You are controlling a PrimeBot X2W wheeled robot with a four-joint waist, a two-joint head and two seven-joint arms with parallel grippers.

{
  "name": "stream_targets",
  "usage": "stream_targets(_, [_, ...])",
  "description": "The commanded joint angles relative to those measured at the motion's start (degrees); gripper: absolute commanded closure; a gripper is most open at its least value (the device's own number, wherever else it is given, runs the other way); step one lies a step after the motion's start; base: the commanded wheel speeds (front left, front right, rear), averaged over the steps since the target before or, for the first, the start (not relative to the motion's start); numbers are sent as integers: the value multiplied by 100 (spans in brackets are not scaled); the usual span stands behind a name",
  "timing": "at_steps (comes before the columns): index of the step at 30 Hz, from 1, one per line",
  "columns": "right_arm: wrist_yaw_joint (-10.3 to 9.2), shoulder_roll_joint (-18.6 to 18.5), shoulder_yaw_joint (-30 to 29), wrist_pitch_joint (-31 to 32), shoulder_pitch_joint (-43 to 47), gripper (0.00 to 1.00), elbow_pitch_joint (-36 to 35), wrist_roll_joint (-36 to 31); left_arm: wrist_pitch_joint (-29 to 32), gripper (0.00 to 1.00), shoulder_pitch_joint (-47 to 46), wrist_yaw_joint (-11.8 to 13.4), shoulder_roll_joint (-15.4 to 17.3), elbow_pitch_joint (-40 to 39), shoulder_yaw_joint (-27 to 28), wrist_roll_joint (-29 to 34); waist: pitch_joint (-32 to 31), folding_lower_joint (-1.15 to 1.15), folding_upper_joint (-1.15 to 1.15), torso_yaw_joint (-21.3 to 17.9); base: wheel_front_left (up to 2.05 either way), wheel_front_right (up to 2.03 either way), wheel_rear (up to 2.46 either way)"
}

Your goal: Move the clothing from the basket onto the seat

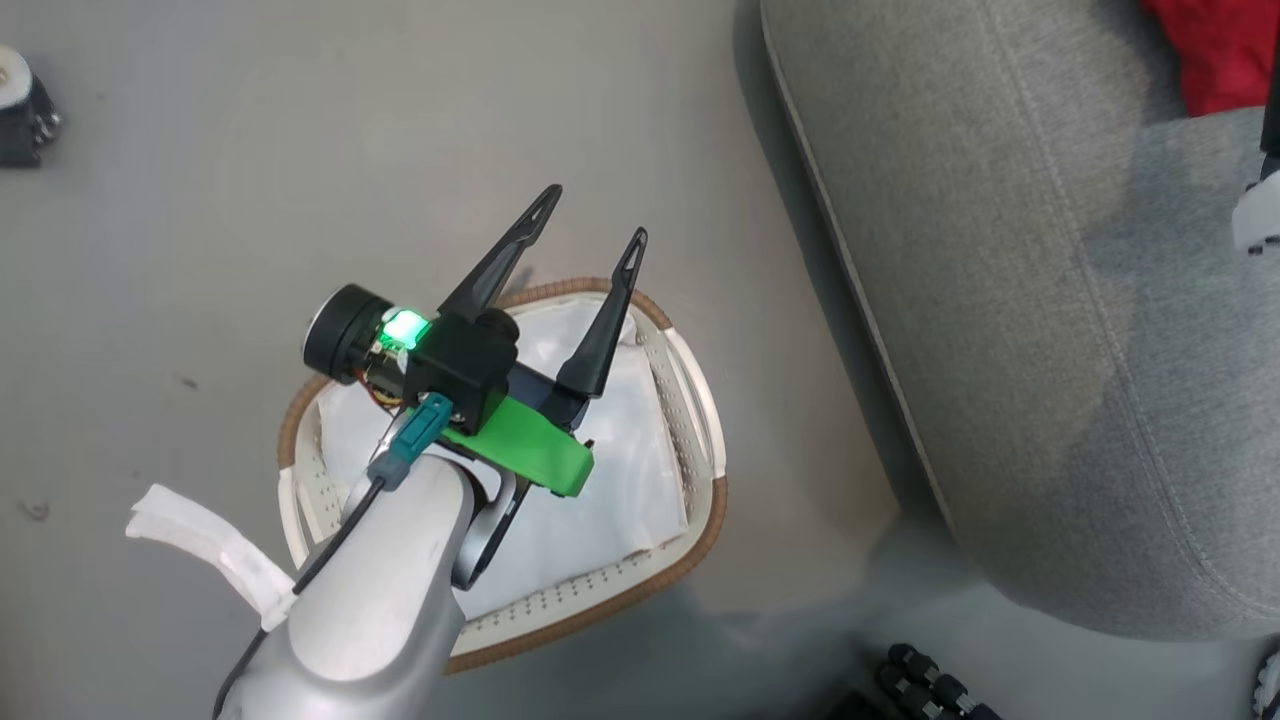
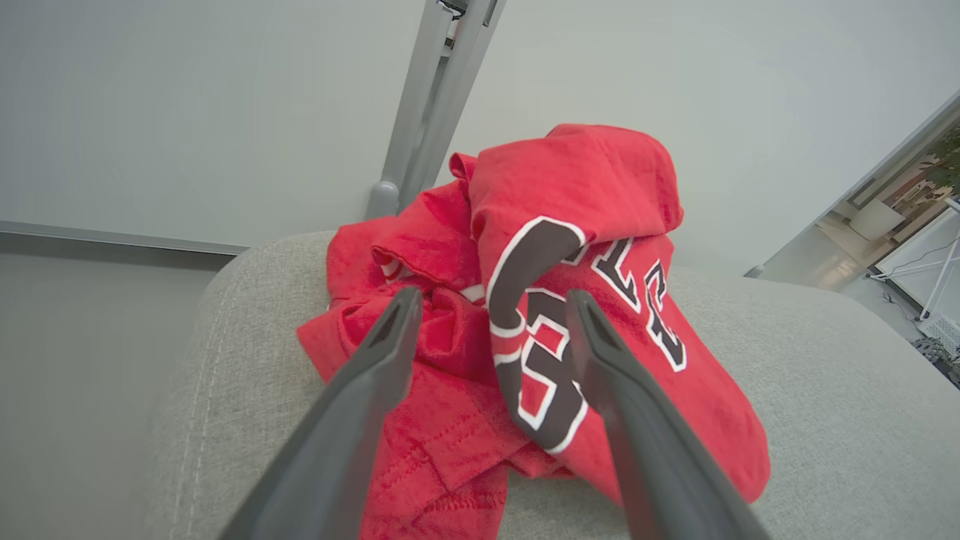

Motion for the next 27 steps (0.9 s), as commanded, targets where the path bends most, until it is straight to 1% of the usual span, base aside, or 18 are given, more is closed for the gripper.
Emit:
stream_targets(1, [-8, 22, 12, -25, 197, 0, -75, 26, 4, 0, 145, 5, -37, 32, 69, -57, -514, 0, 0, 103, 0, 0, 0])
stream_targets(7, [-8, 75, 286, -25, 618, 0, -260, 124, 4, 0, 575, -1, -170, 46, 488, -186, -1225, 0, 0, 312, 0, 0, 0])
stream_targets(11, [-8, 213, 275, -24, 834, 0, -293, 236, 4, 0, 939, 11, -250, -10, 829, -237, -1710, 0, 0, 550, 0, 0, 0])
stream_targets(17, [-8, 545, 245, -25, 1309, 0, -375, 318, 4, 0, 1521, 78, -362, -118, 1464, -382, -2298, 0, 0, 958, 0, 0, 0])
stream_targets(20, [-8, 811, 267, -25, 1559, 0, -485, 316, 4, 0, 1786, 135, -384, -177, 1806, -382, -2512, 0, 0, 1129, 0, 0, 0])
stream_targets(27, [-8, 1293, 346, -24, 2037, 0, -759, 190, 4, 0, 2486, 262, -411, -344, 2499, -369, -2920, 0, 0, 1451, 0, 0, 0])
